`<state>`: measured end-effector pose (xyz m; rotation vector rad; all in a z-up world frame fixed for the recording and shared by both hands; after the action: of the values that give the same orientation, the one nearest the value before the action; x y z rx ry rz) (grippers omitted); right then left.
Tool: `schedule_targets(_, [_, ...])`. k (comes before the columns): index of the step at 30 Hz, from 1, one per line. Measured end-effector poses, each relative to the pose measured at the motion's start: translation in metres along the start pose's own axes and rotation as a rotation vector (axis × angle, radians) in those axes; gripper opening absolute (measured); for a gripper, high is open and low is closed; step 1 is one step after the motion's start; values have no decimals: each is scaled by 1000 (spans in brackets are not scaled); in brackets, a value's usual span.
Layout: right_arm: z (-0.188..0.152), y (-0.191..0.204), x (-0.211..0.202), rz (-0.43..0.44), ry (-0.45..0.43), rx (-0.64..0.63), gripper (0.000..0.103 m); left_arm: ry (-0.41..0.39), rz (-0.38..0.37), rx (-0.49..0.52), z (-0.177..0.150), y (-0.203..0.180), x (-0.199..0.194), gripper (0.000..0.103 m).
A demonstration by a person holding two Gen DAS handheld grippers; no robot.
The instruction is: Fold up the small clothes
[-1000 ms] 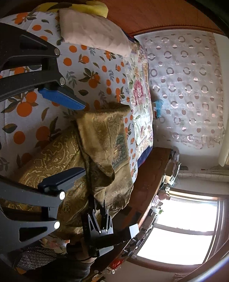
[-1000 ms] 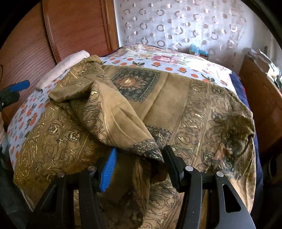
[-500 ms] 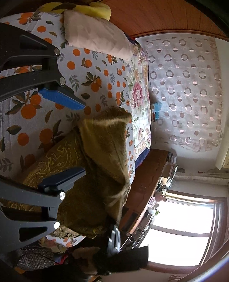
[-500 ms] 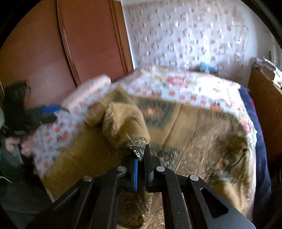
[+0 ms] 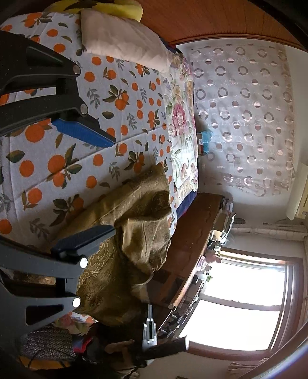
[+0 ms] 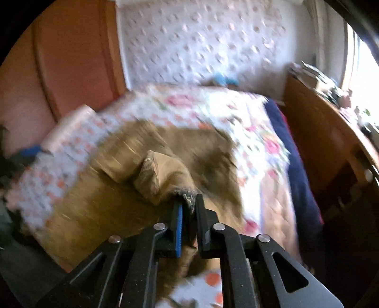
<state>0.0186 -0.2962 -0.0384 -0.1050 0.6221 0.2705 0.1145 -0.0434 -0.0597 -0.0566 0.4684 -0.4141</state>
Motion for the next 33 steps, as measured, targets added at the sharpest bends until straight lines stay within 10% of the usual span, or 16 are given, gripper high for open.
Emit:
schedule_targets(5, [-11, 4, -2, -19, -5, -10, 57, 3, 10, 6, 1, -5, 5, 69])
schedule_targets(16, [6, 56, 30, 115, -66, -97, 58, 9, 10, 10, -1, -11, 9, 69])
schedule_targets(33, [17, 122, 136, 263, 86, -210, 58, 41, 7, -11, -21, -8, 14, 69])
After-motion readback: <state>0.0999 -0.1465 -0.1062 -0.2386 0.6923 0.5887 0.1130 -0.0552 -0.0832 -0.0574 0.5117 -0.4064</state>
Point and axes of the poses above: each gripper's, at about its wrist camera, not at the fingertips, and x roughly the way its jaws point, y to its left, z to its top, the point moved 5 cm from there along x, roughly the way its jaws point, and after that the axes turned 8 degrees about -y, right-handed, at the moved point
